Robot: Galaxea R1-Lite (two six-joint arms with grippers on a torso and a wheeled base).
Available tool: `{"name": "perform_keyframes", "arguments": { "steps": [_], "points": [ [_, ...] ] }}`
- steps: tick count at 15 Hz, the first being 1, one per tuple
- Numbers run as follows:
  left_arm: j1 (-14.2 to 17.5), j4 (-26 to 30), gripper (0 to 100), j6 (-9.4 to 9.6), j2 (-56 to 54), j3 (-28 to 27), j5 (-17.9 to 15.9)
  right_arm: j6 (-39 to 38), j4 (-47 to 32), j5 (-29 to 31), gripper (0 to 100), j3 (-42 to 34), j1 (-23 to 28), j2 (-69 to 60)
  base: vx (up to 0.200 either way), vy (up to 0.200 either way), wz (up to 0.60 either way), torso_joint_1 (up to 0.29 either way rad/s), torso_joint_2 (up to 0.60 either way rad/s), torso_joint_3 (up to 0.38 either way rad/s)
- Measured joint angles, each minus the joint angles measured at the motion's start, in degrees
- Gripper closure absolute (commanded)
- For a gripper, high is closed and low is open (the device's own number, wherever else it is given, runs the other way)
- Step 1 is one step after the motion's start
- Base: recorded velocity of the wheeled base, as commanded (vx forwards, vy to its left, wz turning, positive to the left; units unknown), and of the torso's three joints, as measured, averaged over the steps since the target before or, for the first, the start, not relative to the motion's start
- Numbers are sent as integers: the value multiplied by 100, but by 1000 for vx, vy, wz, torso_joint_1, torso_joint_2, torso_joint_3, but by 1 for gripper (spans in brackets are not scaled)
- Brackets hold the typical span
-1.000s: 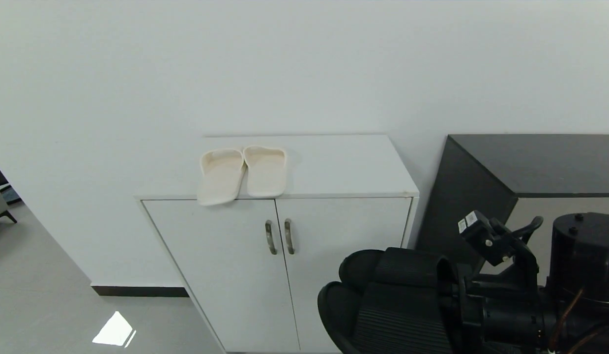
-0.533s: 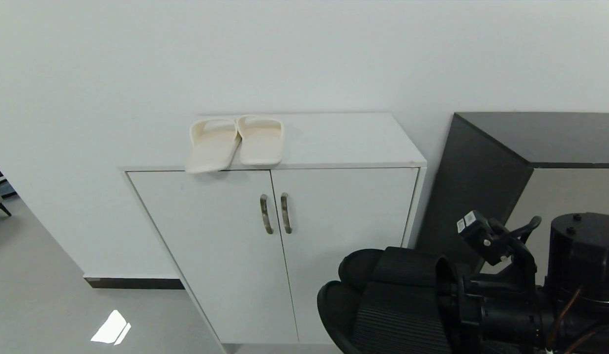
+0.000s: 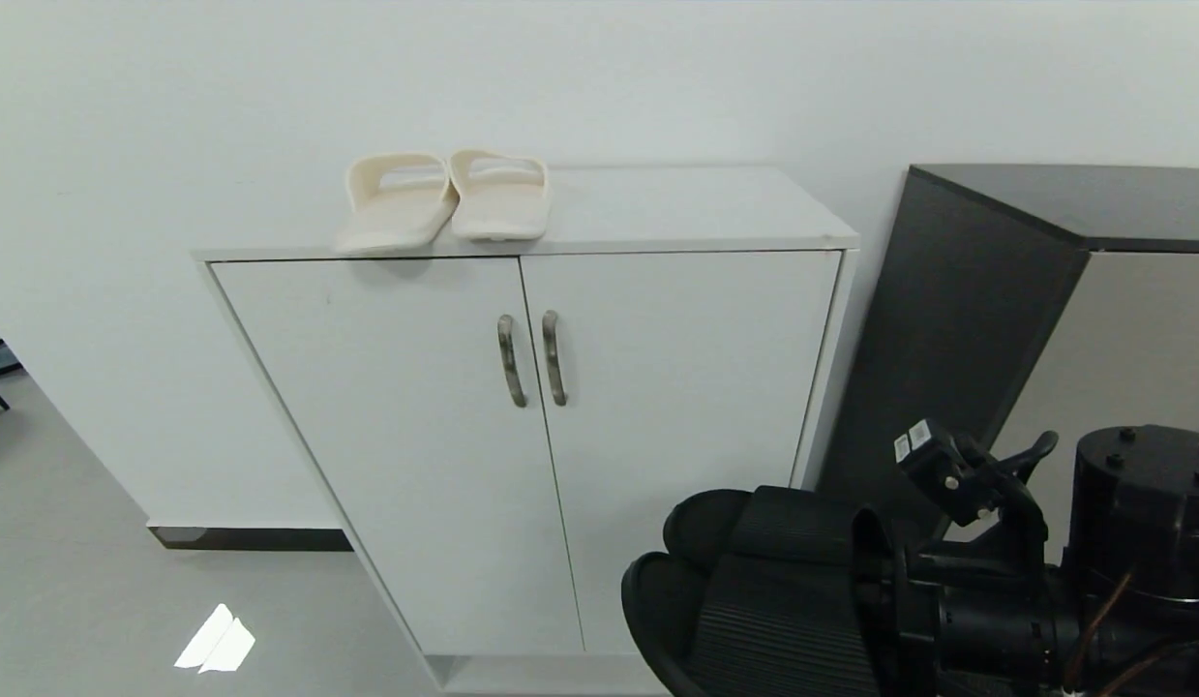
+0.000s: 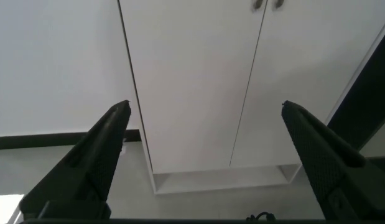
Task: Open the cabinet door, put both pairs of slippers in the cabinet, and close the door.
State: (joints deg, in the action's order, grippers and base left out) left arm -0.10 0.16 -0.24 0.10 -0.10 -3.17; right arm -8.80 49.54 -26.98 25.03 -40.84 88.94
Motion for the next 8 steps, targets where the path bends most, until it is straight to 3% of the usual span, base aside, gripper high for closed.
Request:
{"name": "perform_keyframes", "arguments": {
  "steps": [6, 8],
  "points": [
    [0, 6, 0, 29, 0, 2, -13, 79, 2, 2, 100, -23, -1, 67, 0, 0, 0, -138, 443, 308],
    [0, 11, 0, 38, 0, 2, -16, 82, 0, 2, 100, -30, -1, 77, 0, 0, 0, -46, 193, 139]
  ]
}}
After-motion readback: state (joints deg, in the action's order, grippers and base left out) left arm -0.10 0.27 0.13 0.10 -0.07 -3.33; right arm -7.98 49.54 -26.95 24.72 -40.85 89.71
